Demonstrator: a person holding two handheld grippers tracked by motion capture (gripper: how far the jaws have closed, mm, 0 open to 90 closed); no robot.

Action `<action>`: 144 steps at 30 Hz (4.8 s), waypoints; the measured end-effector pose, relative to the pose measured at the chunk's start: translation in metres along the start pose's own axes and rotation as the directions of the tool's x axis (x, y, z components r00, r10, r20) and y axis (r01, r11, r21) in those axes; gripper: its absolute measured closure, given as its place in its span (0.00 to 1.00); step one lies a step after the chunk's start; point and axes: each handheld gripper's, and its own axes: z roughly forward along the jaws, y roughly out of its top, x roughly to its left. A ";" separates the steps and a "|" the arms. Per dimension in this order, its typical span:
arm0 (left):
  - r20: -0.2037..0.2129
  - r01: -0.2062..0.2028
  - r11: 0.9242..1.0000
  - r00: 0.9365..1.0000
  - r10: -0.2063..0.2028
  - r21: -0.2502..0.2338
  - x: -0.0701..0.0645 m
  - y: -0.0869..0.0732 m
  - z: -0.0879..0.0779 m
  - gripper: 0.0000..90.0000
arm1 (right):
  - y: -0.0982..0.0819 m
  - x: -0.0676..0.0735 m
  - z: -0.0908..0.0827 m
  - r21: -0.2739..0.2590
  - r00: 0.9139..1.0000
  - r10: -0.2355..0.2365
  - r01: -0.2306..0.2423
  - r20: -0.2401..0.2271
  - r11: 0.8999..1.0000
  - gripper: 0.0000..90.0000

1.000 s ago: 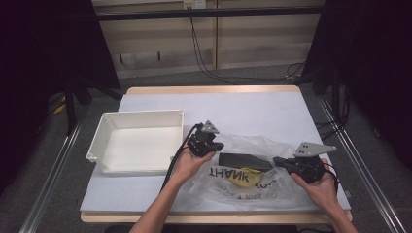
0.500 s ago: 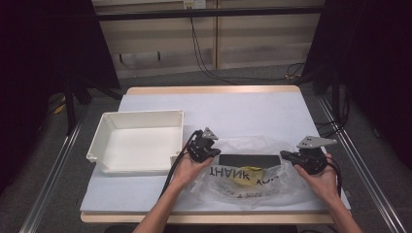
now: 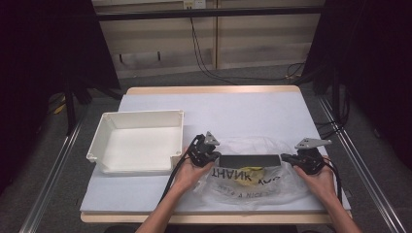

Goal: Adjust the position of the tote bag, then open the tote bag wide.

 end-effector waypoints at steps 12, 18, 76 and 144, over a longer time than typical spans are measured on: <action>-0.004 -0.018 0.998 1.000 0.018 -0.057 -0.004 0.008 -0.027 0.98 | 0.013 0.015 -0.046 -0.185 0.996 -0.010 -0.007 -0.087 0.983 1.00; 0.000 -0.032 0.991 0.999 0.032 -0.128 -0.005 0.012 -0.059 0.98 | 0.019 0.037 -0.055 -0.200 0.984 -0.067 0.034 -0.162 0.979 1.00; 0.043 -0.204 0.977 0.979 0.201 0.067 -0.038 0.001 -0.069 1.00 | -0.004 0.057 -0.047 -0.080 0.973 -0.104 0.089 -0.205 0.993 1.00; 0.154 -0.214 0.975 0.963 0.220 -0.050 -0.012 0.043 -0.074 0.69 | -0.035 0.052 -0.096 -0.387 0.982 0.011 -0.085 -0.189 0.918 0.00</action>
